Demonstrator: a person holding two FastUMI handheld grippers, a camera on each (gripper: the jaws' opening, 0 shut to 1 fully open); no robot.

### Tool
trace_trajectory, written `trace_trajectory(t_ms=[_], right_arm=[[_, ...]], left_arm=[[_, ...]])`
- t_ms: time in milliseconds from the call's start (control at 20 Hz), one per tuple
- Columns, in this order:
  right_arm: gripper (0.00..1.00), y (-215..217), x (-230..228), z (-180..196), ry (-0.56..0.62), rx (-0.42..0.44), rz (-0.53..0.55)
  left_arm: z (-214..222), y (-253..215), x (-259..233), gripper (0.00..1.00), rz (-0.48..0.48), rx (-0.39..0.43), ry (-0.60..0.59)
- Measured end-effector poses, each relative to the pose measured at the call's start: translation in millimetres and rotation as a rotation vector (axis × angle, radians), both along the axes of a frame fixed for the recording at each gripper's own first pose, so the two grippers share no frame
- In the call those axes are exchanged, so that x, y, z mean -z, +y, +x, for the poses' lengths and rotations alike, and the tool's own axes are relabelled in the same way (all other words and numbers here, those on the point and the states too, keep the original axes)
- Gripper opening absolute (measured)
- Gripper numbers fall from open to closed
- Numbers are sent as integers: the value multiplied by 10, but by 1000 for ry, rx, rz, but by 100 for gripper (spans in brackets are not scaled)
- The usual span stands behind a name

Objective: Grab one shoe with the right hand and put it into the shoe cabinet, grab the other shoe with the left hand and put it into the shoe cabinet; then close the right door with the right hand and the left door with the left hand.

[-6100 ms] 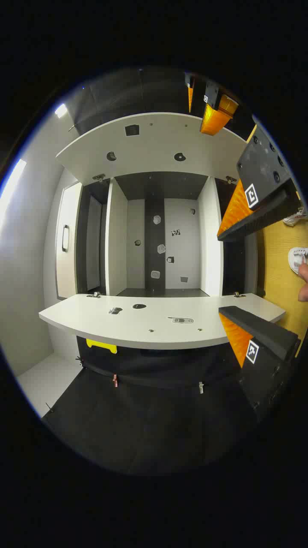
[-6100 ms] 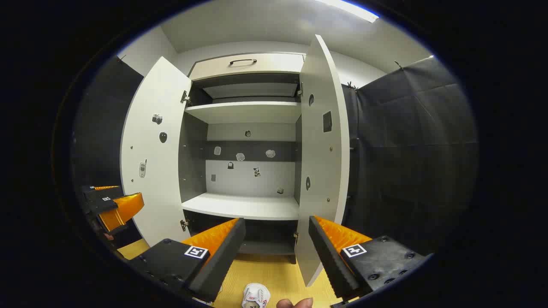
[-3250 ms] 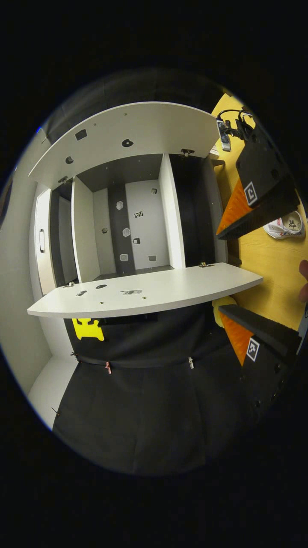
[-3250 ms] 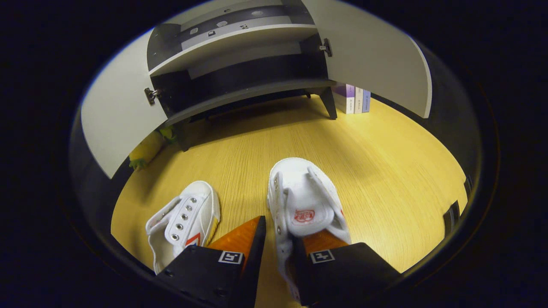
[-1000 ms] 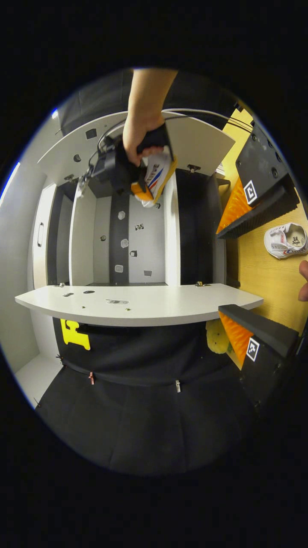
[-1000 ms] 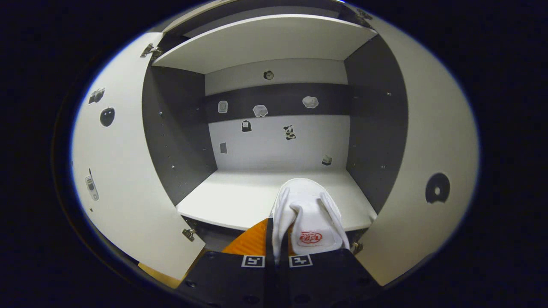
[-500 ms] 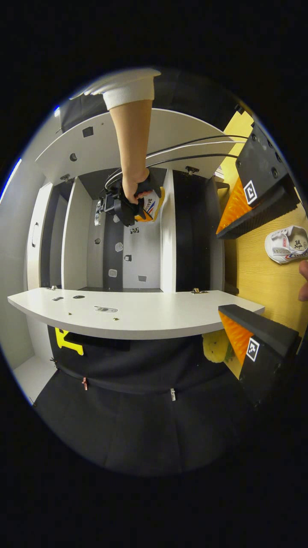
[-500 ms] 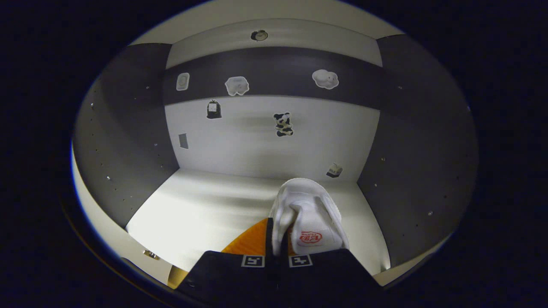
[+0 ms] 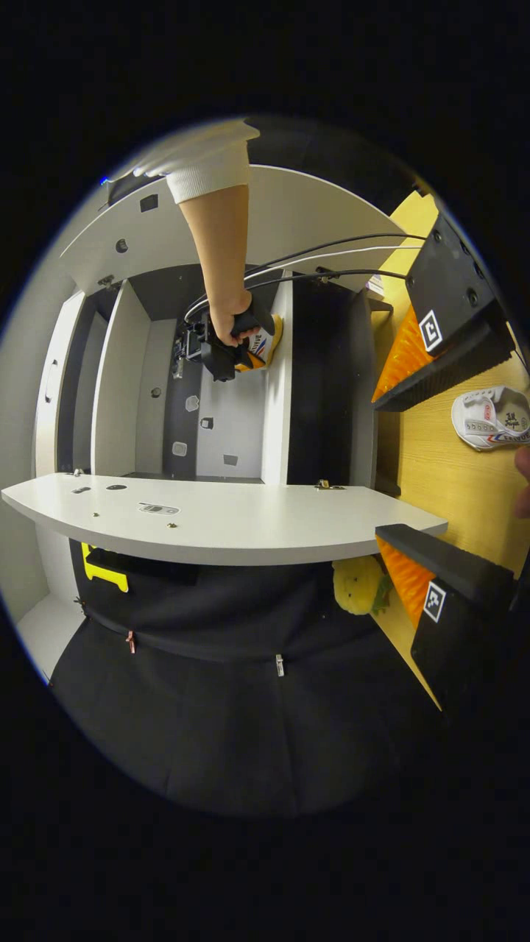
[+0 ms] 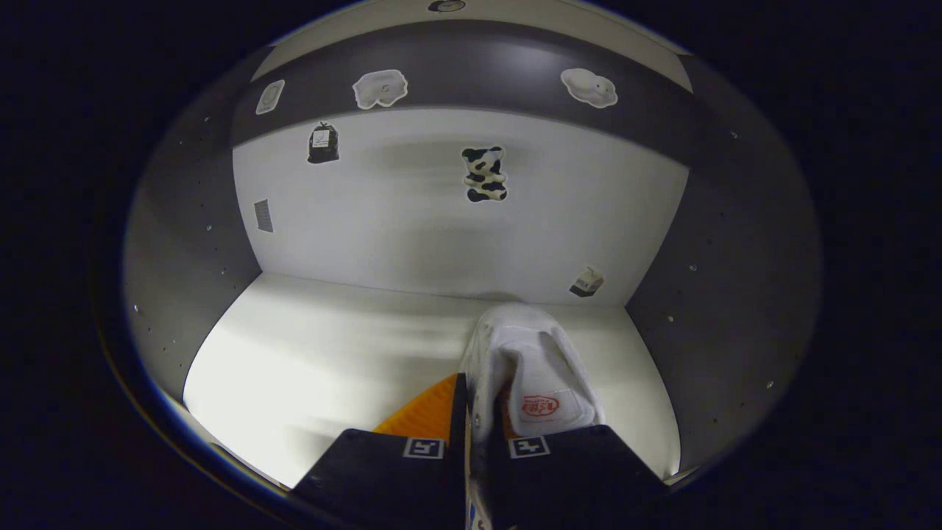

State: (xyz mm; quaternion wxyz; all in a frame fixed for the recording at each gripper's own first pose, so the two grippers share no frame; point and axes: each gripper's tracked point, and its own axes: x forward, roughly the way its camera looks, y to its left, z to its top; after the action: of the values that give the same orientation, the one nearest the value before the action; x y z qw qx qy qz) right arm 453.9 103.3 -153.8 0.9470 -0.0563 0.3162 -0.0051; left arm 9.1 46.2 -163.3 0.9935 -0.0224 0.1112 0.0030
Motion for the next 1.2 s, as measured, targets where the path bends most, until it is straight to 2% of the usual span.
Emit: trace_trajectory(t_ms=[50,100,150,200,250,300,350,450,750,1050,1200], right_arm=[[25,16,-23,-43,-4,-6,3],[33,30,-57,-79,-13,-7,10],[48,64,-102,-127,-21,-13,27],[56,93,-146,-195,-31,-22,41],[70,105,-214,-267,-50,-30,47],[76,105,-274,-329,-71,-37,46],[86,88,-345,-415,-92,-43,40],[94,37,-485,-595,-145,-42,40],[99,54,-954,-1321,-307,-79,173],[98,-6,-1328,-2496,-476,-138,240],[98,-87,-1365,-3022,-505,-145,260]], left_arm=[[-9,-5,22,96,0,-1,2],[-9,-16,31,96,-1,1,5],[-26,-34,40,97,-3,6,8],[-33,-42,44,96,-1,8,8],[-39,-48,50,96,1,10,7],[-51,-52,52,96,1,10,6],[-69,-64,62,96,-3,11,7],[-106,-74,86,96,-12,12,10],[-281,-50,271,97,14,28,8],[-572,-198,842,97,18,84,63],[-689,-338,1231,97,34,124,128]])
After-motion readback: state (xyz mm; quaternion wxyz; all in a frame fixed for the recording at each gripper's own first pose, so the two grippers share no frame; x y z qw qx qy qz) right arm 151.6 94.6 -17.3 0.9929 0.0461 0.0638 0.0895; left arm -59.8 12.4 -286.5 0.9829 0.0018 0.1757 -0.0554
